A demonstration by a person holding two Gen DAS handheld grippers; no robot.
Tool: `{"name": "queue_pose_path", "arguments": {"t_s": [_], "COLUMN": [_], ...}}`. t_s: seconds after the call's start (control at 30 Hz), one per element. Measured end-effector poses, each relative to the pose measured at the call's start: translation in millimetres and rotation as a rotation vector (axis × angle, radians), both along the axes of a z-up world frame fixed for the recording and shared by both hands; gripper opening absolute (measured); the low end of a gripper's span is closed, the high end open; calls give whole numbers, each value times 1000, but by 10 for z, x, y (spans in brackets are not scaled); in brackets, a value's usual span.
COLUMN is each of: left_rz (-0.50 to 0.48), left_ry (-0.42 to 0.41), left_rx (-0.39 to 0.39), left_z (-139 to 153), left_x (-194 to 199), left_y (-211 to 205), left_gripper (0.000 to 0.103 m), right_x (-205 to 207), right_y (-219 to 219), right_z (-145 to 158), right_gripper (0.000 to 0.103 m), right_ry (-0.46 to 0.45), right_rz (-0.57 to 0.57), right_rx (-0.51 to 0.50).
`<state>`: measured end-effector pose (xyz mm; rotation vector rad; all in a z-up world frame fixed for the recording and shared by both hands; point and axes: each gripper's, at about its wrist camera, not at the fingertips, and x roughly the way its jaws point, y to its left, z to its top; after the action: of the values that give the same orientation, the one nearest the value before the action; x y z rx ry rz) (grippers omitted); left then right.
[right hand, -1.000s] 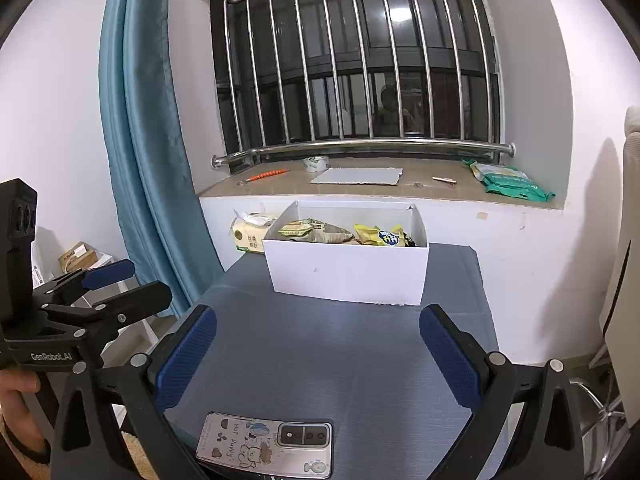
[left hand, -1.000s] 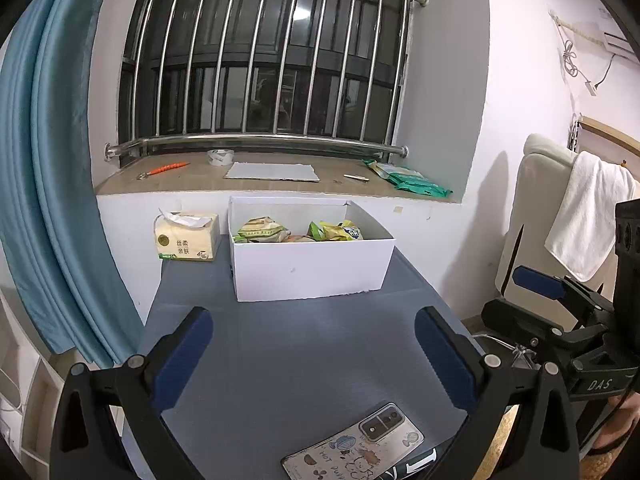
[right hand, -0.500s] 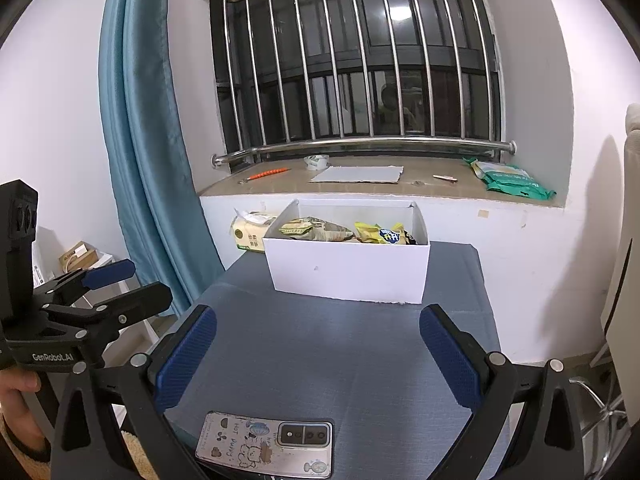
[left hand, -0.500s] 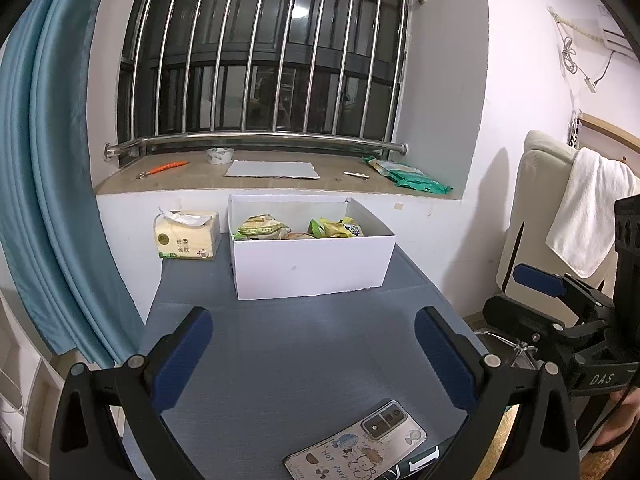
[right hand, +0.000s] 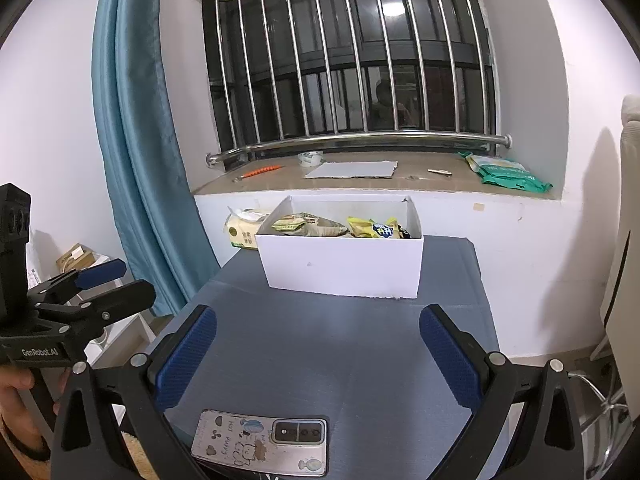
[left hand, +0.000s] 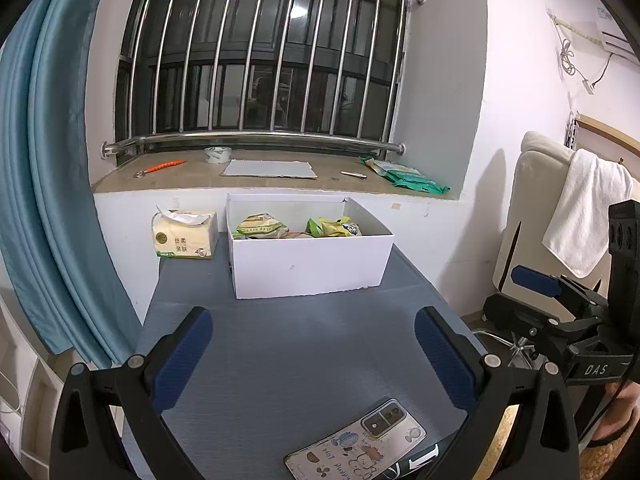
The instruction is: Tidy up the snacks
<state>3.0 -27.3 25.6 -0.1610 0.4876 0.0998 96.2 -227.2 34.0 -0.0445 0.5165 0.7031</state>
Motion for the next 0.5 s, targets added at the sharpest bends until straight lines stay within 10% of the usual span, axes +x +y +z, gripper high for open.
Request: {"name": "queue_pose_path", "arguments": {"t_s": [0.5], "left_rz": [-4], "left_ry": [9], "left_rx": [8], "left_z": [-22], "left_x": [9], "left_y": [14], "left_gripper": [103], "right_x": [-11], "right_y": [2], "right_z": [-3], "right_gripper": [103], "right_ry": [-5], "right_rz": [4], "right_rx": [-3]}}
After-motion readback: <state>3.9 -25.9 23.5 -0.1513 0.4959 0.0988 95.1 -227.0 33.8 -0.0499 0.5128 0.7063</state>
